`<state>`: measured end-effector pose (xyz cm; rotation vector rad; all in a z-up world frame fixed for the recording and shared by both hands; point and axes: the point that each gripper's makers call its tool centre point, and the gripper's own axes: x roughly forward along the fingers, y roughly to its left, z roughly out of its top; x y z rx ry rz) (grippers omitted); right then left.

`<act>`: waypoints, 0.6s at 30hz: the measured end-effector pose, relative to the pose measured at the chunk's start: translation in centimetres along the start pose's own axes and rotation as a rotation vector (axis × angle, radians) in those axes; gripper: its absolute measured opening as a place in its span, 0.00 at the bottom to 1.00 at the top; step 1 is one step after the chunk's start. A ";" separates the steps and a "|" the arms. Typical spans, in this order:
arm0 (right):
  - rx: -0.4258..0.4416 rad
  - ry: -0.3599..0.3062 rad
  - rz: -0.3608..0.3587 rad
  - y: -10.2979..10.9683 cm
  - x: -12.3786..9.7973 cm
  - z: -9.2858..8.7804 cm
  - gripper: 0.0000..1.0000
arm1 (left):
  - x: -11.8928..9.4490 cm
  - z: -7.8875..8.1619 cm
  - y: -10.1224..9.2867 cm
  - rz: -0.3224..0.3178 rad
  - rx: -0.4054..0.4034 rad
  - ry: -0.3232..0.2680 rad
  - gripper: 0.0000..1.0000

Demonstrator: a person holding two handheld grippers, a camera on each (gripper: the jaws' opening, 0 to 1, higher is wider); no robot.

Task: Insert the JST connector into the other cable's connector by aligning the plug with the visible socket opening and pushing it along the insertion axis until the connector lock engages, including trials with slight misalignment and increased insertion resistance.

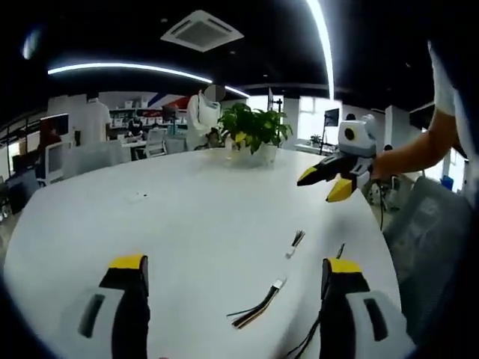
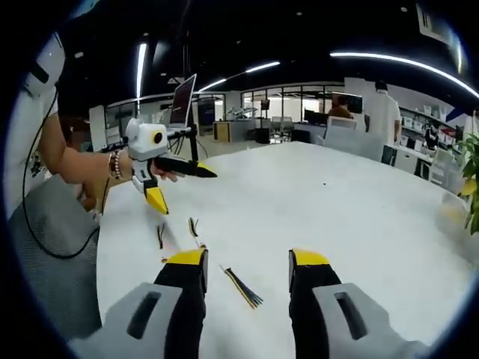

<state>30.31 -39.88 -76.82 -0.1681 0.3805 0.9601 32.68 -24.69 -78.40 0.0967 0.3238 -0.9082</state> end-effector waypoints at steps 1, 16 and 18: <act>0.000 0.003 0.003 0.0 0.1 -0.1 0.41 | 0.1 0.0 0.0 -0.003 0.001 -0.003 0.93; -0.020 0.025 0.089 0.3 2.6 -1.7 0.32 | 2.1 -1.1 -2.5 -0.146 -0.022 0.008 0.71; -0.021 0.032 0.104 0.3 2.7 -2.0 0.31 | 2.2 -1.4 -2.7 -0.159 -0.020 0.014 0.66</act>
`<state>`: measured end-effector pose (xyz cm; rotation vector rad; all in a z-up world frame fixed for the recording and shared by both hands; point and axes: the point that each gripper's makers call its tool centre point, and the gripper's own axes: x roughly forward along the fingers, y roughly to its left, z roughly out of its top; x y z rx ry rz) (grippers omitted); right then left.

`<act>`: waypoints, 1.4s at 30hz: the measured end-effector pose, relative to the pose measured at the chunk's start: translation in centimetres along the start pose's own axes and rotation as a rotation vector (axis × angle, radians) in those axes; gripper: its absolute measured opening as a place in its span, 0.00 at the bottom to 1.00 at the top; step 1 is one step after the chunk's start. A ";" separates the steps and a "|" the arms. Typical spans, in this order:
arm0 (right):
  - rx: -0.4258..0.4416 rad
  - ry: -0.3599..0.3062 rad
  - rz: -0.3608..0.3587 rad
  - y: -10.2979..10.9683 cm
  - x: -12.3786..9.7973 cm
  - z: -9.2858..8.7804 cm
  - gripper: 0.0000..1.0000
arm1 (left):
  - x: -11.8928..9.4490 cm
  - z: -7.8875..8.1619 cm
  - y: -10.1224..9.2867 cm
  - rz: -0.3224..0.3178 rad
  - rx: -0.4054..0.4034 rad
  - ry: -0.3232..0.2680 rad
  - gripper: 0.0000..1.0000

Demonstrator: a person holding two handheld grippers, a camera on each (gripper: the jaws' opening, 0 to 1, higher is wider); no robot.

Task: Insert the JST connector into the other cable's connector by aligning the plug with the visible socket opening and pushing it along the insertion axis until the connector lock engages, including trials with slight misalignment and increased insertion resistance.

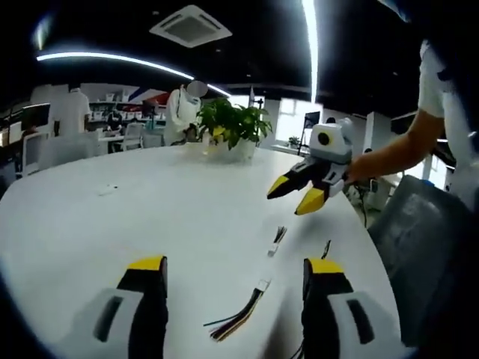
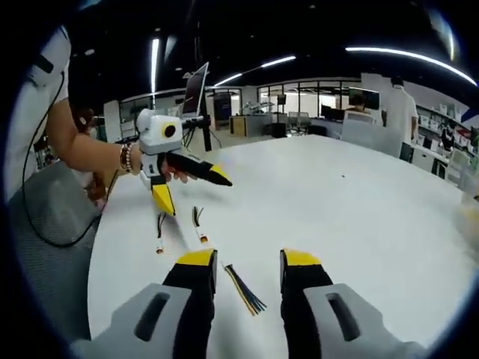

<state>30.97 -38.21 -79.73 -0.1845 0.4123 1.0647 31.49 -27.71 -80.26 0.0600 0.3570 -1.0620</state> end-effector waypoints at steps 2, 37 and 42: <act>0.004 0.005 0.016 0.1 0.1 -0.3 0.31 | 0.2 -0.5 -0.2 -0.013 0.005 0.014 0.63; -0.065 0.111 0.162 1.6 3.1 -3.5 0.15 | 1.4 -3.8 -3.1 -0.194 0.057 0.141 0.16; -0.061 0.113 0.175 1.8 3.2 -3.6 0.13 | 1.5 -3.9 -2.8 -0.198 0.059 0.145 0.09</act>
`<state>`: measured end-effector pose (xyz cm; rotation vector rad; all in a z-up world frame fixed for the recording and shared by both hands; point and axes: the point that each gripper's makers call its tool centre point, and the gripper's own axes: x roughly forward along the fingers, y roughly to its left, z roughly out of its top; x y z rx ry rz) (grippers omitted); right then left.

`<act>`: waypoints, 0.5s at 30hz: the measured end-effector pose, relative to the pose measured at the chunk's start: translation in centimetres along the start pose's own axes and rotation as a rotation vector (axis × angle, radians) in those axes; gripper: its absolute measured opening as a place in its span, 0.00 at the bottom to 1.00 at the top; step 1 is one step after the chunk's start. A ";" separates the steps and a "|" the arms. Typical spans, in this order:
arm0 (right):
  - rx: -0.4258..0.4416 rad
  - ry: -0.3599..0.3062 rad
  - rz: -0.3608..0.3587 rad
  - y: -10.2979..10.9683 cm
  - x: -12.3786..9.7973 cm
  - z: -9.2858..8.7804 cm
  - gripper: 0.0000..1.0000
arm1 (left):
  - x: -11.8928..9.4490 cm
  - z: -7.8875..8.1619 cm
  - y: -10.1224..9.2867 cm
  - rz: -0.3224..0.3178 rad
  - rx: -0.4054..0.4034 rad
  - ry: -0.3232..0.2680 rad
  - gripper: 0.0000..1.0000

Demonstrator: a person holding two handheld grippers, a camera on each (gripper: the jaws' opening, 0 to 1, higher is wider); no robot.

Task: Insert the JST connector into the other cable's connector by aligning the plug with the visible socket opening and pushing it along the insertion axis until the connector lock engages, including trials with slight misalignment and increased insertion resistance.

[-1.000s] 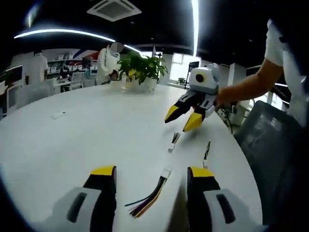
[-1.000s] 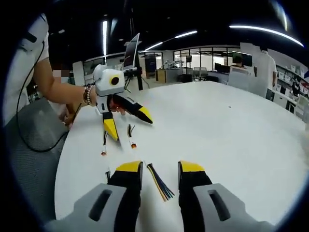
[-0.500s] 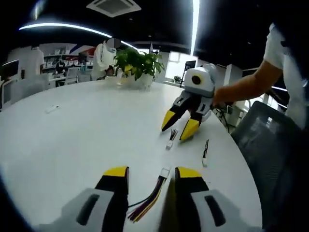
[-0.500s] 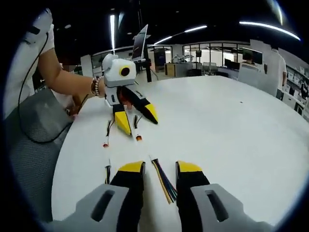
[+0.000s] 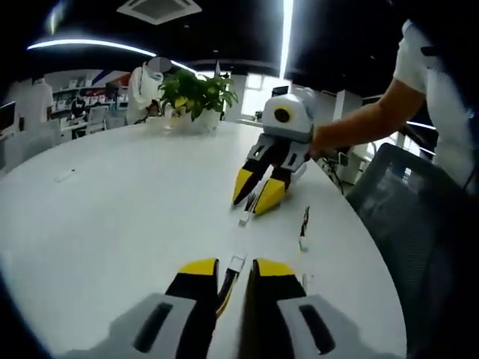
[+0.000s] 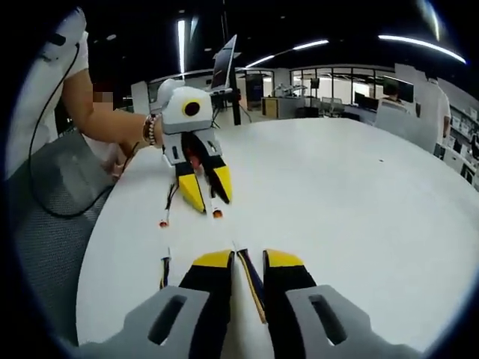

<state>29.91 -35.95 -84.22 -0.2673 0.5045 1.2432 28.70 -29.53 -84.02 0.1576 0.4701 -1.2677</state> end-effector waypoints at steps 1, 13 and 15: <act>0.003 0.001 0.004 0.0 0.1 0.0 0.13 | 0.0 0.0 0.0 -0.002 0.005 0.001 0.07; -0.021 0.014 0.019 0.1 0.4 -0.5 0.06 | 0.5 -0.1 0.4 -0.012 0.042 0.007 0.01; -0.024 0.014 0.022 0.2 0.4 -0.5 0.04 | 0.5 -0.1 0.4 -0.011 0.048 0.008 0.01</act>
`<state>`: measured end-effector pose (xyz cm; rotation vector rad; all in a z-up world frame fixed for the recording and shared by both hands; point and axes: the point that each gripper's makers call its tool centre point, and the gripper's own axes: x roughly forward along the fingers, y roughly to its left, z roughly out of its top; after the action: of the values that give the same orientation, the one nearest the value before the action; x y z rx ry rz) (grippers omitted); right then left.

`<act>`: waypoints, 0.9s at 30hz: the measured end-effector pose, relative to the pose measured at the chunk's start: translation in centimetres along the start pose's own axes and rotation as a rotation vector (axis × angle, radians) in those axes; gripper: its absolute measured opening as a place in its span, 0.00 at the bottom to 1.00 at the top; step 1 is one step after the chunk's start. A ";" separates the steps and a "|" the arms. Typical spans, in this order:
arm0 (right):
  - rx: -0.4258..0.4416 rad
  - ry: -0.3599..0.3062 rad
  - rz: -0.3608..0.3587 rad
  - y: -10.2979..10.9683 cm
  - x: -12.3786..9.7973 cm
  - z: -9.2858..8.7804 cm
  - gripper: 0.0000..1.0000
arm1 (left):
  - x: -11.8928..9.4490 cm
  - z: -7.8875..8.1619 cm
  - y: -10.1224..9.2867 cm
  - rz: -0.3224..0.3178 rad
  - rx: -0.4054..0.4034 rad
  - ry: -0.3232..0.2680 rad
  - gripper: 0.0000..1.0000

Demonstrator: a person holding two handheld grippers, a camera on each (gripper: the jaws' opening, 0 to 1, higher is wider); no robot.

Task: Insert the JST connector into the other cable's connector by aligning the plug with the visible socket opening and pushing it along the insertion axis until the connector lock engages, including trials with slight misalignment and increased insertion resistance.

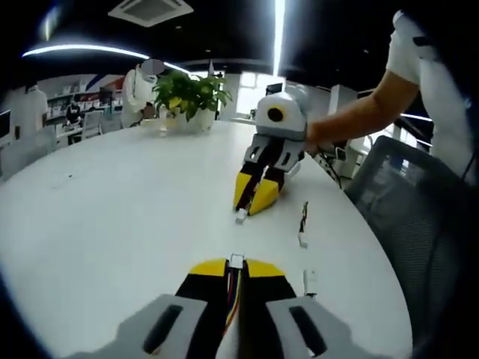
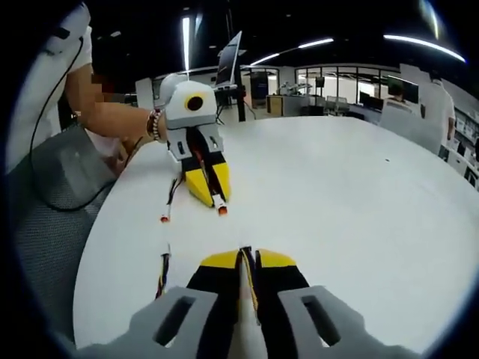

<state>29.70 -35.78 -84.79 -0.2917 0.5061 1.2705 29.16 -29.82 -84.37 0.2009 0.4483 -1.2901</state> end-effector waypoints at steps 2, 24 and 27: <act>-0.004 0.001 0.000 0.0 0.0 0.0 0.03 | 0.0 0.0 0.0 -0.001 0.007 0.002 0.01; -0.088 0.028 0.080 4.4 -1.9 4.2 0.02 | -1.8 2.9 -3.1 -0.049 0.165 0.047 0.00; -0.107 0.042 0.098 5.2 -1.7 4.5 0.01 | -1.9 3.1 -3.7 -0.056 0.178 0.054 0.00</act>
<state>25.28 -33.64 -79.75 -0.3878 0.4935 1.3922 25.87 -30.34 -80.34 0.3757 0.3869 -1.3828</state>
